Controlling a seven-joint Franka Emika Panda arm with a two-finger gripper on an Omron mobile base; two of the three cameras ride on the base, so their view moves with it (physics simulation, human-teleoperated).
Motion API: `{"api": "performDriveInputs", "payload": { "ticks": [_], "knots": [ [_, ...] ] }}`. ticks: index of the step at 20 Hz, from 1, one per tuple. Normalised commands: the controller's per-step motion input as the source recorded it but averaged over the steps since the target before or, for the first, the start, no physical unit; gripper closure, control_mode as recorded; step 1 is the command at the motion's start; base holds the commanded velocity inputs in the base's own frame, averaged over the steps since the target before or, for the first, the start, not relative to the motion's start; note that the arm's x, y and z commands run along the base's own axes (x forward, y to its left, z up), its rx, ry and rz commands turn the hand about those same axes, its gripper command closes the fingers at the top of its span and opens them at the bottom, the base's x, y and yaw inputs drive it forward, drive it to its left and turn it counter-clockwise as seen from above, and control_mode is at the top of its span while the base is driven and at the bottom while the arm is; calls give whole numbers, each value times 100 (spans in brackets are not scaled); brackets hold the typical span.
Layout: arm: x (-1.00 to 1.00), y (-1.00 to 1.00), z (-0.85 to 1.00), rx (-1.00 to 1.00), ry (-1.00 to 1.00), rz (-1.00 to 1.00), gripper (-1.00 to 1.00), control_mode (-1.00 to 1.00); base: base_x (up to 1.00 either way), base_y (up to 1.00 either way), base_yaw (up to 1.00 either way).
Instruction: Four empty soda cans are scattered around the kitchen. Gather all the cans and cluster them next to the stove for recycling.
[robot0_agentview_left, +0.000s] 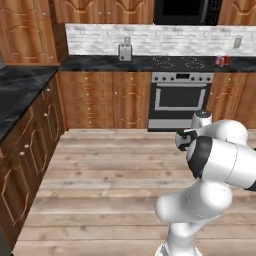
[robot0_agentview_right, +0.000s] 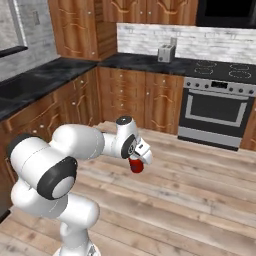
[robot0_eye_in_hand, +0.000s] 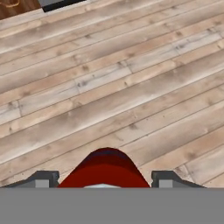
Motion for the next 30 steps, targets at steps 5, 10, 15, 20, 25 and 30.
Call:
{"api": "performDriveInputs", "payload": {
  "ticks": [5,10,15,20,25,30],
  "knots": [
    [0,0,0,0,0,0,100,100,43,-54,2],
    [0,0,0,0,0,0,100,100,43,-55,2],
    [0,0,0,0,0,0,100,100,43,-55,2],
    [0,0,0,0,0,0,100,100,42,-54,2],
    [0,0,0,0,0,0,100,100,41,-54,2],
    [0,0,0,0,0,0,100,100,39,-54,2]
  ]
}}
